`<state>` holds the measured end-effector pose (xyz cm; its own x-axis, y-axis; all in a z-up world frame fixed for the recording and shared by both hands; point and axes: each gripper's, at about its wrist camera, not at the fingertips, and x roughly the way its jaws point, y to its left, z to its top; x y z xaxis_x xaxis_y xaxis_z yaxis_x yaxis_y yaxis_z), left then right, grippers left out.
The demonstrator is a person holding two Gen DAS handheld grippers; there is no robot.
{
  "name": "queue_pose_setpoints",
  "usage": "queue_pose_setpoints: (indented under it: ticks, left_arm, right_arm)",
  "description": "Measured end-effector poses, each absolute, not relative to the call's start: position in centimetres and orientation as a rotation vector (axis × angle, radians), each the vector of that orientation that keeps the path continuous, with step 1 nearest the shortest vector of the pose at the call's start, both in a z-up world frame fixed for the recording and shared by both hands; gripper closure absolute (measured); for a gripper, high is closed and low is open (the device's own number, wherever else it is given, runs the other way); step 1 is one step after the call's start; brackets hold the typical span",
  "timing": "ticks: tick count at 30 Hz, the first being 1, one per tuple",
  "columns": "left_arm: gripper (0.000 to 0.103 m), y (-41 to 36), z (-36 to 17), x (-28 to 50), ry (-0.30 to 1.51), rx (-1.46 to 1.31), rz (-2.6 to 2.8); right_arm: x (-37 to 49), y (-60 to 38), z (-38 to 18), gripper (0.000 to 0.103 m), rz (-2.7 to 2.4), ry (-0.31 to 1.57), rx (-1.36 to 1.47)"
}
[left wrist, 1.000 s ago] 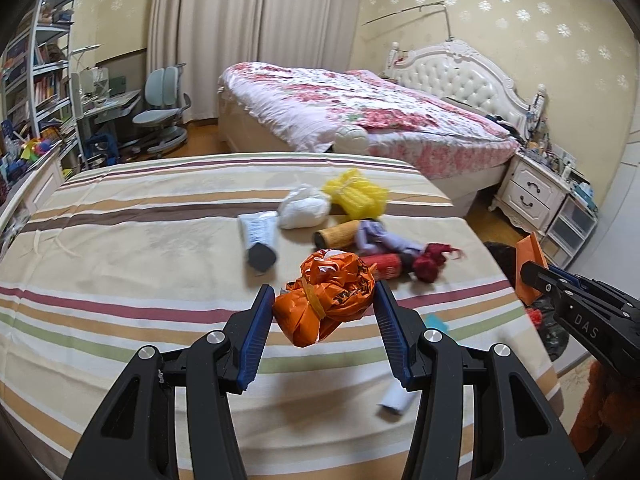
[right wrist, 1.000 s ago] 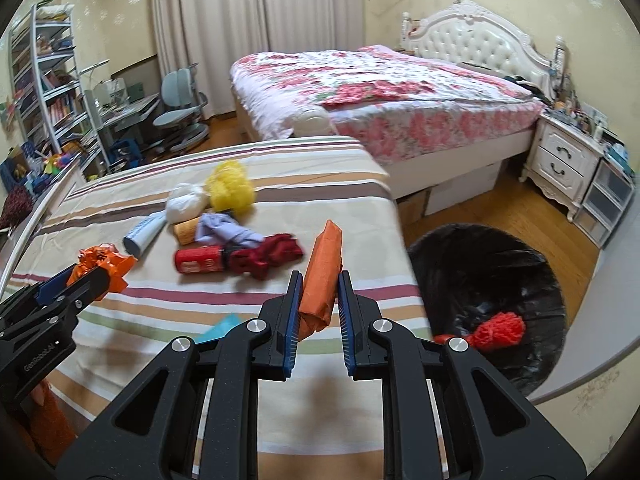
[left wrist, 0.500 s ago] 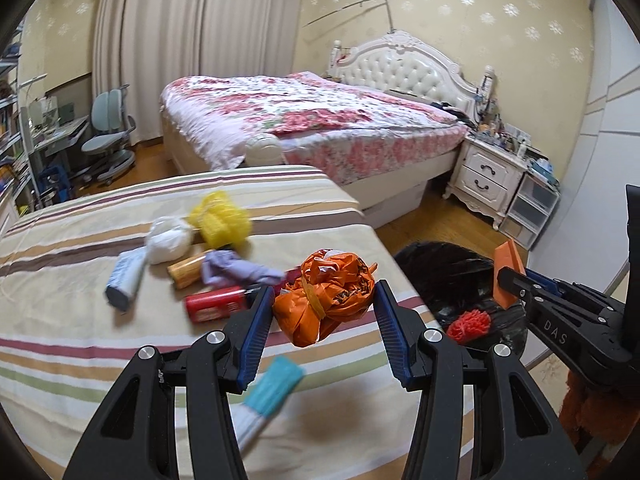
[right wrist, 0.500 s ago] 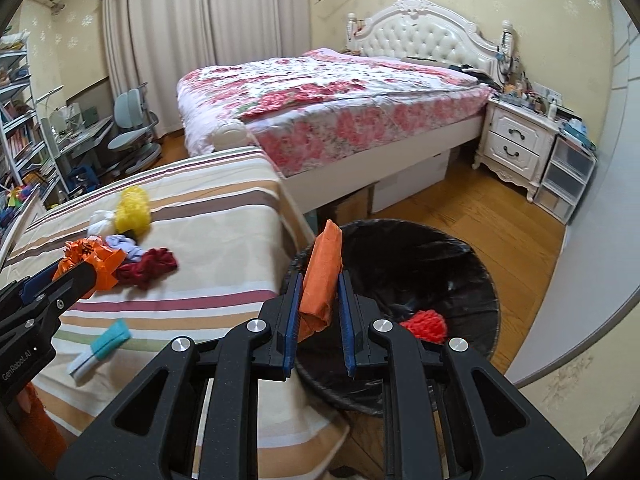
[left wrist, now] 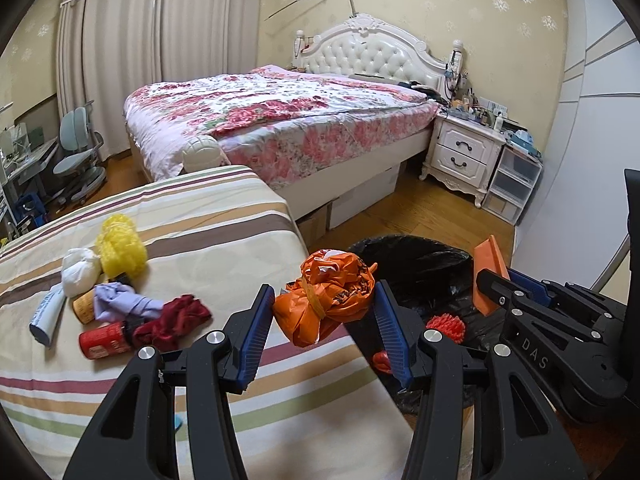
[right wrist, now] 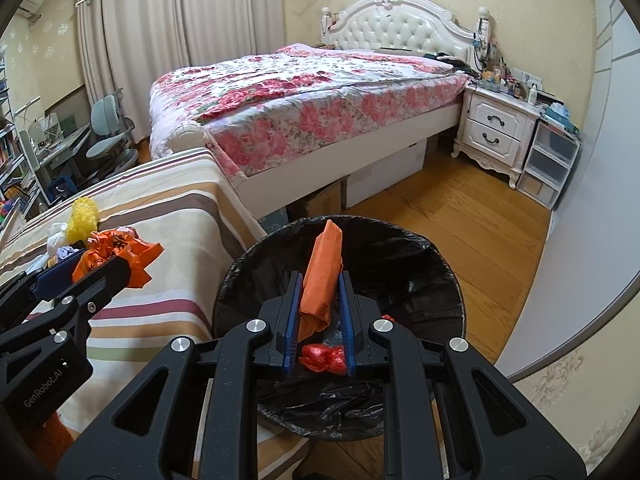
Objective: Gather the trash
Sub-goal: 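Carry both orange items over the black bin and open both tools, then move both tools back toward the items, left tool toward the teal-capped marker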
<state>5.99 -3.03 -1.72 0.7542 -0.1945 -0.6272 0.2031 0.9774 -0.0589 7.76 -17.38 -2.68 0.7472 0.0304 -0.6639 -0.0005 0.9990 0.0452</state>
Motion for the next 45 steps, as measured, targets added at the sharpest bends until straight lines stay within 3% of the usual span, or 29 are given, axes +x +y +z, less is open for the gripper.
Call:
queue_pose_setpoints:
  ticks: [29,30,32,38,45]
  left_arm:
    - [0.050,-7.0,-4.4,9.5,0.730,0.083,-0.213]
    - [0.047,-7.1,-4.5,9.5,0.730,0.083,-0.210]
    - [0.035,-6.9,-4.5,9.5,0.729,0.076,-0.207]
    - [0.024,-6.6,-4.1,9.3,0.713,0.070,-0.188]
    - [0.023,-6.5,-3.6,8.7,0.697,0.087,-0.187]
  right_arm:
    - [9.8,-20.6,-5.0,0.084,-0.018,0.777,0.116]
    - [9.8,-20.7,-5.0,0.083,-0.021,0.777,0.119]
    - [9.7,-20.9,-5.0,0.063,-0.035,0.771,0.124]
    - [9.5,-21.1,-5.0,0.058,-0.052,0.770,0.125]
    - [9.1,-20.8,-4.8,0.051,-0.065,0.768,0.120]
